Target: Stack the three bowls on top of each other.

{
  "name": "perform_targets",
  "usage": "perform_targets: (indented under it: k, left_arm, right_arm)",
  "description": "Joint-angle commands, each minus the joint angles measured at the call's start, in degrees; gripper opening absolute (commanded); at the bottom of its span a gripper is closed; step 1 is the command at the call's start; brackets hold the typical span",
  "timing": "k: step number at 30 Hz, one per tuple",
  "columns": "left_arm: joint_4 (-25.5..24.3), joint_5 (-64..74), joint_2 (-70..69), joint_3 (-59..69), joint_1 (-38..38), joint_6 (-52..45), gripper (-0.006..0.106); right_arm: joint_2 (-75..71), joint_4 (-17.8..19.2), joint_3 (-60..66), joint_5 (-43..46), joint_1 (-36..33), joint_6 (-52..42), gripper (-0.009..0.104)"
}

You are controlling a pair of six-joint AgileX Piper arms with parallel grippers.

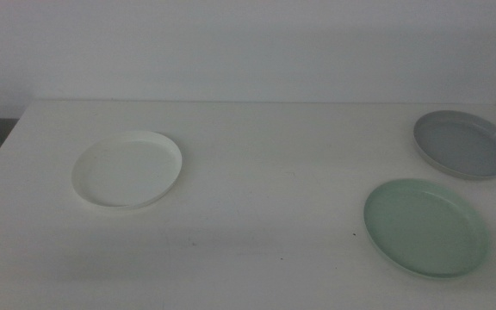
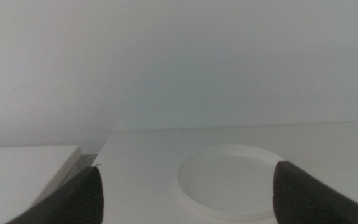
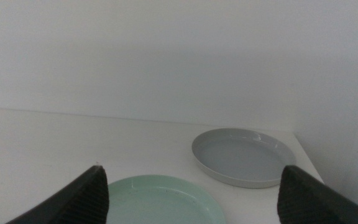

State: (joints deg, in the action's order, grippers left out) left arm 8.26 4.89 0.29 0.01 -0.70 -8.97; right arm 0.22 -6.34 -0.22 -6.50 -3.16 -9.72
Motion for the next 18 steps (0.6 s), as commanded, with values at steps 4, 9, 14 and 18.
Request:
perform_targets:
  k: [4,9,14,18]
  left_arm:
    - [0.15,-0.77,-0.29,-0.01,0.18,-0.05,0.094]
    - [0.15,-0.78,-0.29,-0.01,0.18,-0.09,0.094]
    - [0.15,-0.78,-0.29,-0.01,0.18,-0.09,0.094]
    - [0.15,-0.78,-0.29,-0.01,0.18,-0.09,0.094]
  right_arm:
    - [-0.22,-0.36,0.22,0.50,0.35,-0.24,0.089]
    - [-0.22,-1.97,0.22,3.26,0.35,0.57,0.089]
    - [3.63,-3.26,-4.07,3.11,0.35,4.67,0.089]
    - [13.14,-3.26,-12.69,-1.02,0.35,5.00,0.089]
